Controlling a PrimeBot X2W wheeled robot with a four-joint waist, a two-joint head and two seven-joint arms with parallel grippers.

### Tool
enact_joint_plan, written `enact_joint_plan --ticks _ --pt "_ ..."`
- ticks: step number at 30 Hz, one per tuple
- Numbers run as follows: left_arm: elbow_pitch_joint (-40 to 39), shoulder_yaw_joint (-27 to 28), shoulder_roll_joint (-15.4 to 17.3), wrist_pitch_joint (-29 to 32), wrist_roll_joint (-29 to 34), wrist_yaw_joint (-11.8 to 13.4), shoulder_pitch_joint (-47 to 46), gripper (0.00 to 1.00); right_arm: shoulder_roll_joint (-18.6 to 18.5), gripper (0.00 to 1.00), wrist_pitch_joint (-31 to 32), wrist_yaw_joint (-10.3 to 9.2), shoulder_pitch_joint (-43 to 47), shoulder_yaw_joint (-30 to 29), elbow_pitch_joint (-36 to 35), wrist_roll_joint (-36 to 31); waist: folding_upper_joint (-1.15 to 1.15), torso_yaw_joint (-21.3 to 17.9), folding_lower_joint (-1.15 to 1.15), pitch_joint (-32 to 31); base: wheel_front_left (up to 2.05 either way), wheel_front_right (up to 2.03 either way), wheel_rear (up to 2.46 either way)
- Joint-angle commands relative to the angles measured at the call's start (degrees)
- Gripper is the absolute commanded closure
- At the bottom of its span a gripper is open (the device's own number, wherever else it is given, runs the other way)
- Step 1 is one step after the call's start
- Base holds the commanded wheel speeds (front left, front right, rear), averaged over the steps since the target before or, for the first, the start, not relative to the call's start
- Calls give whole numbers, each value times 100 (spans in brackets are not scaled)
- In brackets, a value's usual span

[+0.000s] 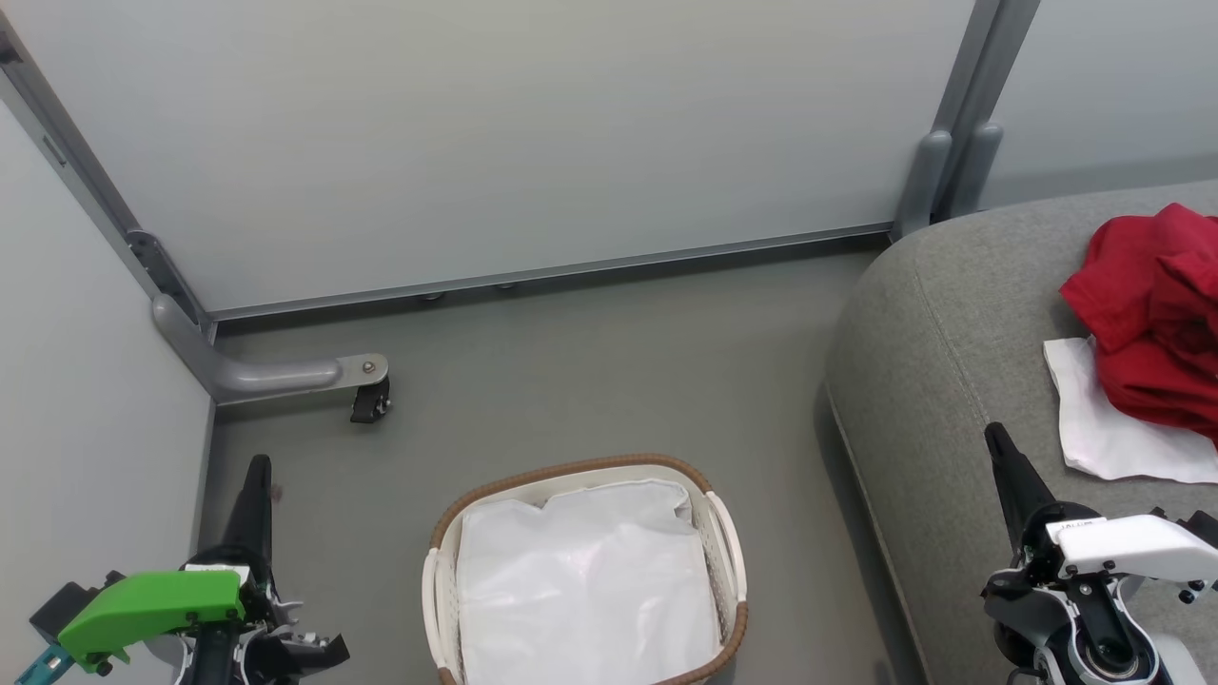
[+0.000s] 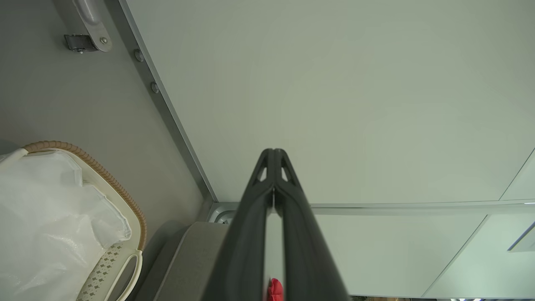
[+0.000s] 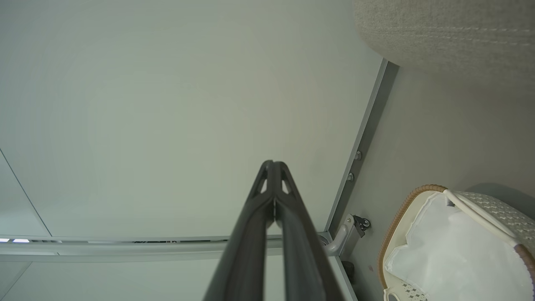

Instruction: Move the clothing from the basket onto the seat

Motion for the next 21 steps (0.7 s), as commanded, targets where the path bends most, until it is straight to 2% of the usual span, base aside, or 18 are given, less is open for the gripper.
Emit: enact_joint_plan --ticks 1,11,21 --pt "-51 27 39 32 -133 -30 -102 100 -35 100 28 -1 62 -26 -44 120 0 1 0 -5 0 0 0" --pt "-92 37 42 131 -508 -43 -130 100 -38 100 125 -2 86 -72 -86 494 0 3 0 -35 0 0 0" --pt "-84 35 41 129 -488 -43 -115 100 -37 100 123 -2 85 -68 -81 473 0 3 0 -35 0 0 0"
